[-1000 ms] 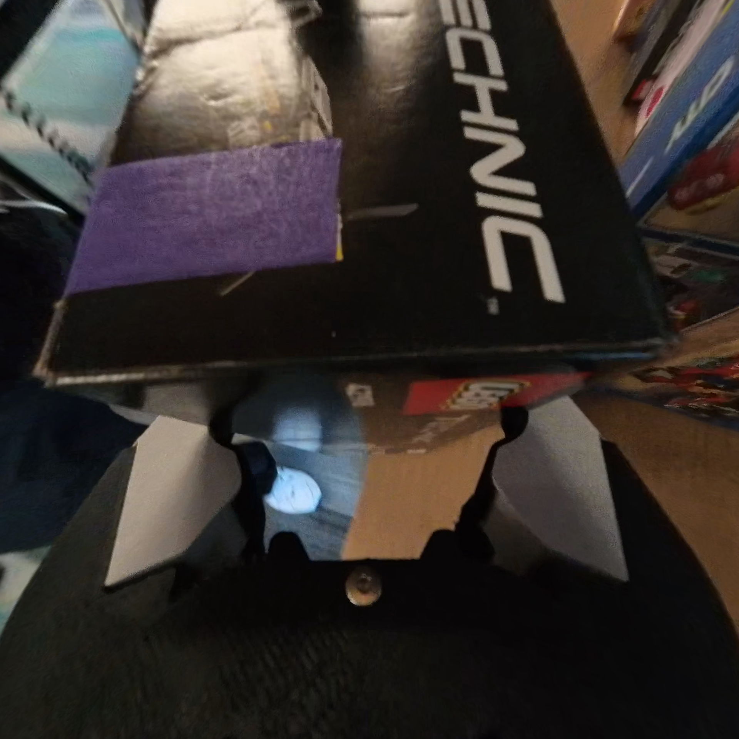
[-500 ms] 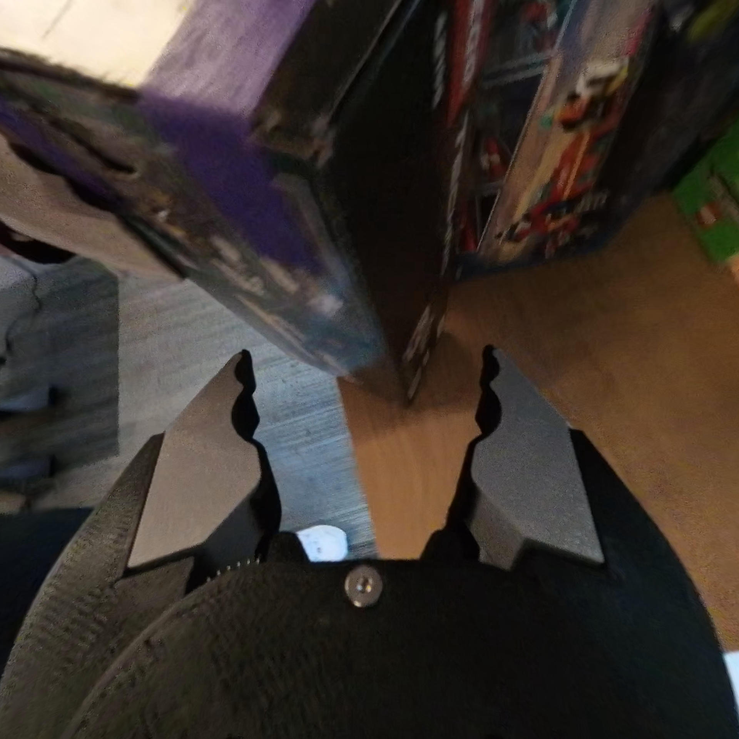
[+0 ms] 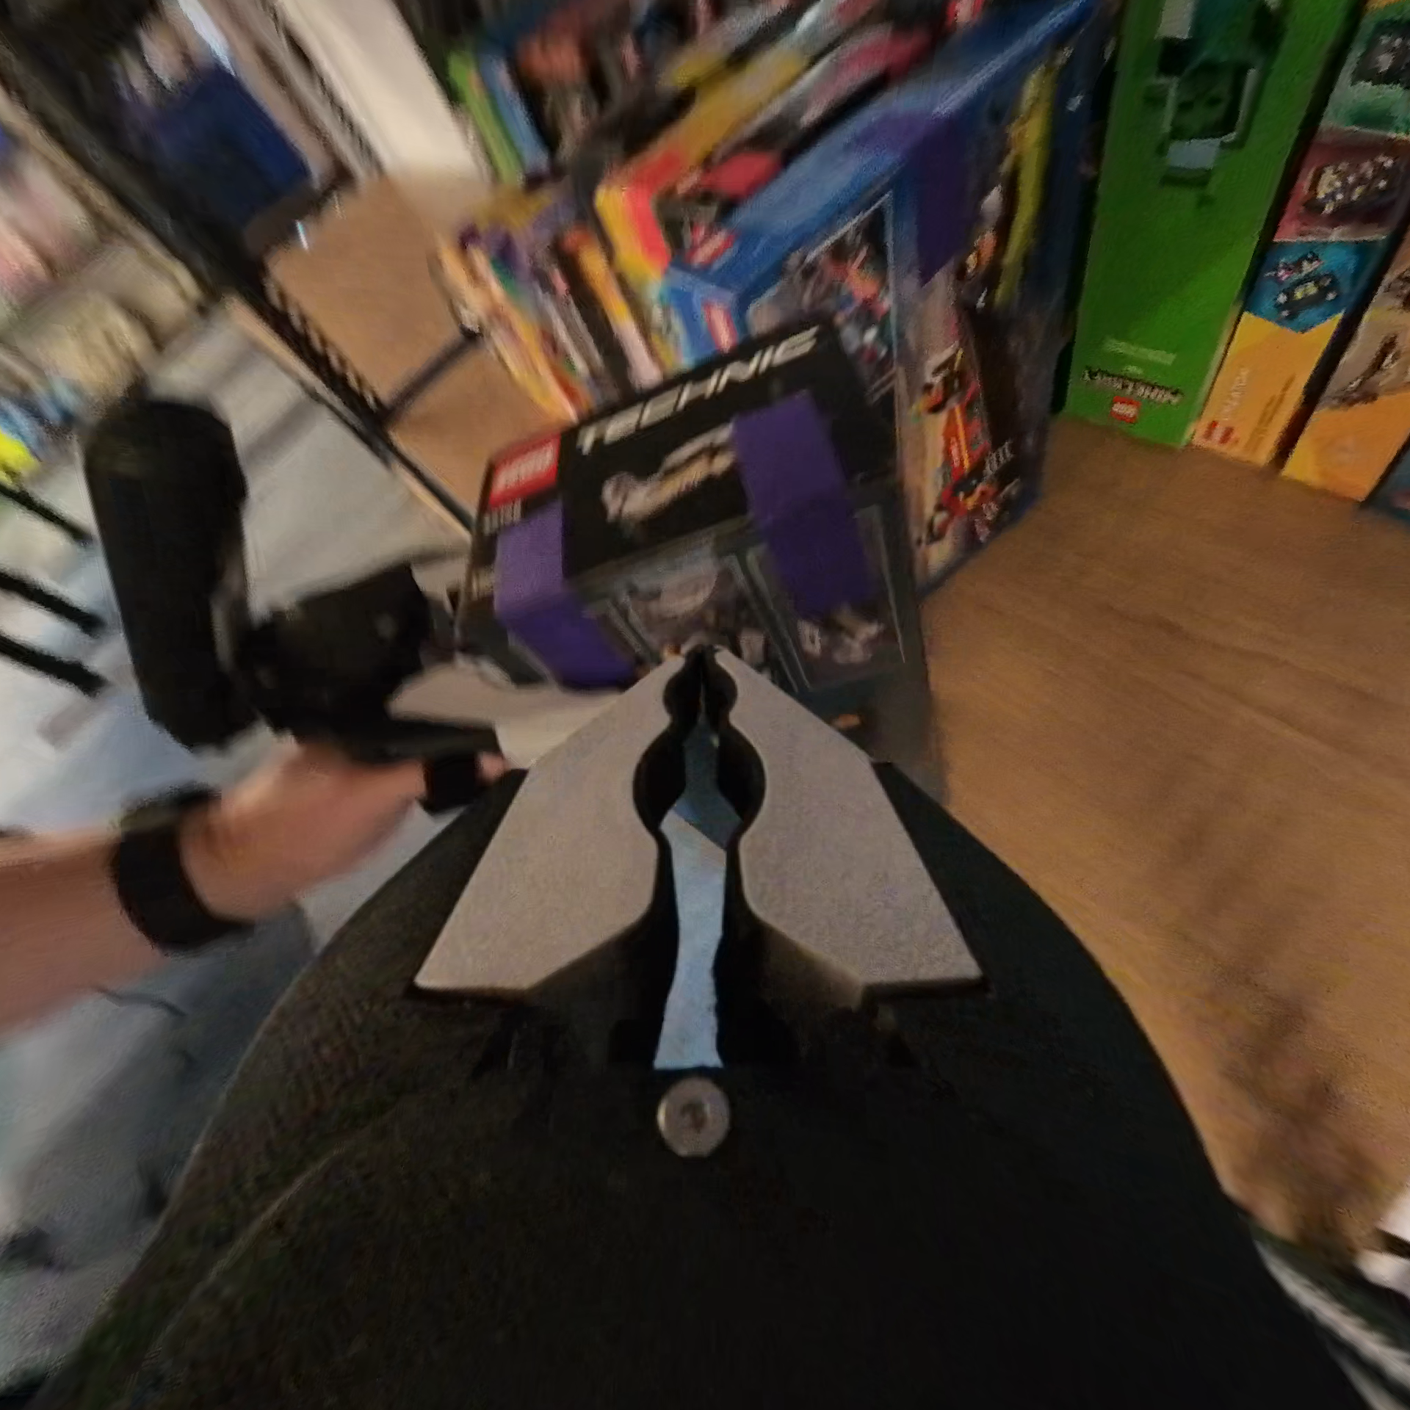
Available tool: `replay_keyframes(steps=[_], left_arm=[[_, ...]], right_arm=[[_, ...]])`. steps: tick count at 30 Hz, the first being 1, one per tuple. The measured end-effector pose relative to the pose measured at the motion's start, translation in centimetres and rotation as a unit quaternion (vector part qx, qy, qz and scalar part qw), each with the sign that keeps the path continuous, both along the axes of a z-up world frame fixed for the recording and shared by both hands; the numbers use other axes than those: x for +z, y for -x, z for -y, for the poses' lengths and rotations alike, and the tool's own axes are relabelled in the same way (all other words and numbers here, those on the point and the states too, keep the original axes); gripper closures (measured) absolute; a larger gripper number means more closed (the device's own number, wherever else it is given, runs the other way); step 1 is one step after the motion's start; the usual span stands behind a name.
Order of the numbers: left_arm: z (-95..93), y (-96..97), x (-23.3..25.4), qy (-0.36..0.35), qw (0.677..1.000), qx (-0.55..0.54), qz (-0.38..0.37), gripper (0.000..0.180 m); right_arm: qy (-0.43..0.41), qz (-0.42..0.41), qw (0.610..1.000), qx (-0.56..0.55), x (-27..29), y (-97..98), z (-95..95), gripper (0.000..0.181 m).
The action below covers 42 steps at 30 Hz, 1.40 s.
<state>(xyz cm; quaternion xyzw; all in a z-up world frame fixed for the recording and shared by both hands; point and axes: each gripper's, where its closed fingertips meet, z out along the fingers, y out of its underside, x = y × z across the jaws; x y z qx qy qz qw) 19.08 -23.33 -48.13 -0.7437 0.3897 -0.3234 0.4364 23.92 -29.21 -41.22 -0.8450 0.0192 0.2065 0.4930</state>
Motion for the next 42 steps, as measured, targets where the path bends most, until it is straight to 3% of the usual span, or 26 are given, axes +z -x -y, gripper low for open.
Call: replay_keyframes(steps=[4,8,14,22,26,30,32,34,38,42], left_arm=[[0.3,0.5,-0.1,-0.006,1.000,-0.008,-0.007,0.057],[0.4,0.6,-0.1,-0.008,1.000,-0.007,-0.008,0.057],[0.4,0.3,-0.2,-0.014,1.000,-0.001,-0.019,0.058],[0.0,-0.1,-0.2,-0.004,1.000,0.017,-0.006,0.057],[0.1,-0.5,-0.3,0.002,1.000,0.031,-0.007,0.056],[1.7,-1.5,-0.8,0.027,1.000,-0.005,-0.010,0.053],[2.7,-0.9,-1.0,0.038,0.999,-0.031,-0.015,0.052],[3.5,0.1,-1.3,0.038,0.998,-0.047,-0.012,0.051],[4.1,2.0,-1.7,0.043,0.998,-0.049,-0.016,0.055],[3.8,2.5,-1.3,0.084,0.996,-0.040,0.000,0.071]], right_arm=[[-0.027,-0.136,0.988,-0.070,2.7,-0.7,-3.4,0.181],[-0.019,-0.187,0.977,-0.105,2.3,-0.3,-6.1,0.181],[0.051,-0.207,0.968,-0.129,0.9,-0.1,-7.0,0.181],[0.037,-0.275,0.958,-0.076,1.1,5.6,-3.6,0.181],[0.003,-0.231,0.966,-0.112,2.1,3.5,-0.9,0.181],[0.037,-0.218,0.965,-0.142,0.1,3.8,0.4,0.105],[0.040,-0.171,0.977,-0.120,-0.8,4.6,0.2,0.093],[0.048,-0.100,0.988,-0.111,-2.5,5.0,-0.1,0.063],[0.056,-0.072,0.992,-0.087,-4.0,6.0,-1.2,0.053],[0.023,-0.120,0.986,-0.112,-2.9,3.7,-2.4,0.076]])
